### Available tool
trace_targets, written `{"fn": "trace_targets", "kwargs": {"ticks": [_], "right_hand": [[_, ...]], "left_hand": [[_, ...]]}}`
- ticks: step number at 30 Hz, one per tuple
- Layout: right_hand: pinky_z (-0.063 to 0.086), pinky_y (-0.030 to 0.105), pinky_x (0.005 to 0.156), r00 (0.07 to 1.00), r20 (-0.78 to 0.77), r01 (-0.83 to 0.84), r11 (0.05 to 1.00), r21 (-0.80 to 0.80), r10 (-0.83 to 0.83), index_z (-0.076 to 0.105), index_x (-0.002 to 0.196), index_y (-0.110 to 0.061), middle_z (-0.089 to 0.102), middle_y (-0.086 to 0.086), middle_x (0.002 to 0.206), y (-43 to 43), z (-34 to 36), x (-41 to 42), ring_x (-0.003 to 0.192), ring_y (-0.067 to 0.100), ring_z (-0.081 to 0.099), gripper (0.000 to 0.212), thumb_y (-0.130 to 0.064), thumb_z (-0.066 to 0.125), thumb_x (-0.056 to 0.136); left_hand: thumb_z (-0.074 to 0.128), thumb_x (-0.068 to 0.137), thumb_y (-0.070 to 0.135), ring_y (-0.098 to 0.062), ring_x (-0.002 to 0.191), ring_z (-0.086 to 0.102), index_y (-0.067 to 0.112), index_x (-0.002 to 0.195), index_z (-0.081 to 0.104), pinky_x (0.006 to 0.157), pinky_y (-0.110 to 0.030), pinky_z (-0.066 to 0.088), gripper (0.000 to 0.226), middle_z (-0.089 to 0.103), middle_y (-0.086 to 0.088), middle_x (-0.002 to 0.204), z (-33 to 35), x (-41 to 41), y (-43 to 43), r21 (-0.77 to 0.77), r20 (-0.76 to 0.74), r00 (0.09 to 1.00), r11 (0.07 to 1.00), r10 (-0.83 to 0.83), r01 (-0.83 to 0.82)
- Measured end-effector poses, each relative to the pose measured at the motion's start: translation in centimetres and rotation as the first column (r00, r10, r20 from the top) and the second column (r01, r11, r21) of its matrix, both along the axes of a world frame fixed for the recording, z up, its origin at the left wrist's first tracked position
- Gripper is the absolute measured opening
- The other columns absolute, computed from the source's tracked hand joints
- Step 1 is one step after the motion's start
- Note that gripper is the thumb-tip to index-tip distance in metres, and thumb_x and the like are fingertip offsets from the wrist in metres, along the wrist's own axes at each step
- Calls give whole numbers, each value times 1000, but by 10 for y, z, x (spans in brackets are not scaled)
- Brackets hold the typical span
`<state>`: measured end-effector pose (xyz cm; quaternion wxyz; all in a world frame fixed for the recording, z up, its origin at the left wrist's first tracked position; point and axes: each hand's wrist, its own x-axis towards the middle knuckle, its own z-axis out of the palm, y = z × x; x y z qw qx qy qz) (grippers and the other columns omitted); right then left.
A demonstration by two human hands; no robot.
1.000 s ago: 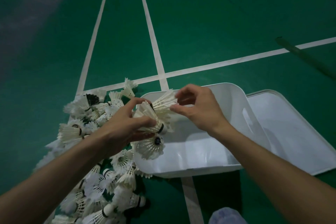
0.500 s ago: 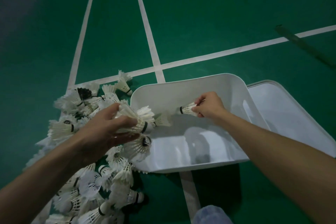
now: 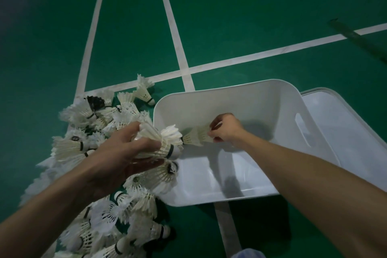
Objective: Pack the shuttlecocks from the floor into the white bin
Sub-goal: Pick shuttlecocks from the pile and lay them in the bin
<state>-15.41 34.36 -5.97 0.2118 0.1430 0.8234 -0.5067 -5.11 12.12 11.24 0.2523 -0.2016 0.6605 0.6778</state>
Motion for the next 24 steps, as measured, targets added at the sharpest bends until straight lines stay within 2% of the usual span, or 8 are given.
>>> {"fn": "trace_targets", "kwargs": {"ticks": [4, 8, 12, 14, 17, 20, 22, 24], "right_hand": [[60, 45, 73, 1000, 18, -17, 998, -55, 18, 59, 74, -12, 64, 17, 88, -13, -8, -3, 75, 27, 63, 22, 5, 74, 78], [60, 46, 71, 999, 42, 13, 996, -85, -10, 55, 83, -12, 60, 20, 105, -18, -6, -5, 91, 32, 65, 22, 0, 73, 77], [60, 36, 59, 991, 62, -118, 993, 31, 116, 44, 107, -12, 53, 8, 104, -17, 3, 1, 93, 26, 61, 58, -26, 86, 69], [59, 38, 53, 989, 8, -150, 984, 92, 150, 37, 111, -11, 53, 10, 103, -24, 2, 6, 91, 28, 61, 67, -29, 85, 69], [58, 41, 49, 988, -32, -144, 982, 119, 149, 37, 107, -13, 54, 13, 104, -32, -3, 10, 90, 31, 62, 57, -21, 81, 73], [58, 39, 49, 997, -22, -69, 994, 81, 71, 50, 100, -15, 58, 14, 108, -25, -3, 6, 88, 29, 63, 39, -17, 79, 73], [57, 35, 47, 999, -41, 9, 998, 54, -6, 52, 98, -16, 57, 13, 110, -18, -3, 4, 85, 27, 63, 37, -17, 79, 72], [58, 37, 50, 998, -59, -7, 999, 48, 10, 50, 100, -15, 58, 13, 108, -16, -5, 4, 85, 28, 63, 41, -16, 80, 73]], "left_hand": [[65, 61, 4, -34, 87, 70, 3, 105, 59, 73, -36, 60, 45, 66, -21, 101, 0, -1, 0, -1, -4, 1000, 1000, -12, 12], [65, 62, 3, -32, 86, 70, 4, 106, 59, 74, -37, 60, 44, 66, -21, 101, -1, 0, 0, 3, -5, 1000, 1000, -17, 17], [66, 62, 4, -32, 87, 70, 5, 107, 60, 72, -36, 60, 45, 70, -19, 96, -3, -1, 2, 5, 3, 1000, 1000, -23, 23], [66, 63, 4, -34, 89, 70, 5, 107, 60, 73, -36, 59, 45, 70, -19, 97, -4, -2, 2, 9, 5, 1000, 1000, -24, 24], [66, 65, 4, -34, 91, 70, 5, 111, 59, 74, -36, 59, 47, 67, -21, 103, -4, -2, 2, 9, 8, 1000, 1000, -29, 29], [68, 63, 3, -34, 89, 70, 5, 109, 60, 73, -36, 59, 47, 70, -20, 99, -4, -1, 1, 12, 6, 1000, 1000, -29, 29], [74, 59, 1, -33, 88, 70, 5, 107, 61, 72, -35, 59, 50, 71, -19, 96, -3, 1, 1, 20, 7, 999, 999, -37, 37], [74, 60, 0, -34, 88, 70, 4, 108, 60, 71, -35, 59, 50, 71, -19, 96, -2, 1, 2, 29, 5, 999, 999, -38, 38]]}}
